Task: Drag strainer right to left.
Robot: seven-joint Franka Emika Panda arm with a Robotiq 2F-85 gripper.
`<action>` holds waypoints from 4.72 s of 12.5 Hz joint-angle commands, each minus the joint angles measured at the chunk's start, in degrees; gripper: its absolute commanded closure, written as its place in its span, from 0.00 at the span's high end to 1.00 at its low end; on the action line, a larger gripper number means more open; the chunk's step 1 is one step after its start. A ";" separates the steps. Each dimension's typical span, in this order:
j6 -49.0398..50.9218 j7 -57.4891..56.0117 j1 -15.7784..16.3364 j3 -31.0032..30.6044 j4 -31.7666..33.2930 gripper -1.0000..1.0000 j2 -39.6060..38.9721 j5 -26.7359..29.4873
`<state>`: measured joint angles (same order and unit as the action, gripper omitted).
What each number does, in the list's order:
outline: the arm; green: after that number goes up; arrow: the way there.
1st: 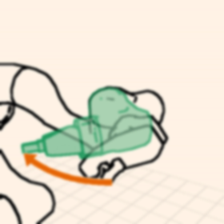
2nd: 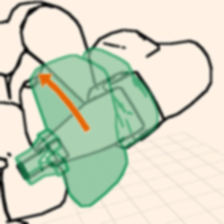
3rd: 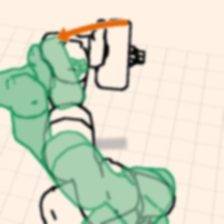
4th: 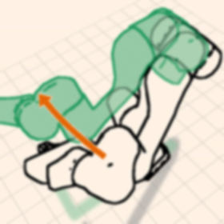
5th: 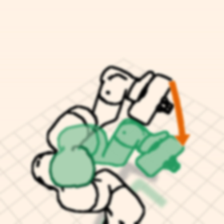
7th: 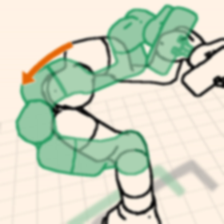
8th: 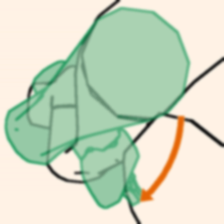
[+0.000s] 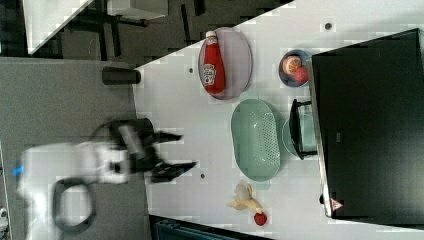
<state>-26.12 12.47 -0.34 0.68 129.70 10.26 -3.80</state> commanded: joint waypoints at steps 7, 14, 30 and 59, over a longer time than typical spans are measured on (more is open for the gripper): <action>-27.95 30.79 -0.15 -0.28 7.82 1.00 -20.91 0.74; -38.17 31.77 1.31 -2.15 9.69 1.00 -30.25 1.13; -37.71 46.90 14.56 -8.97 4.38 1.00 -34.36 9.57; -34.48 59.68 35.10 -9.17 -19.08 1.00 -47.82 20.61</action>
<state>-61.55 69.55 33.18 -7.77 112.41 -38.10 16.10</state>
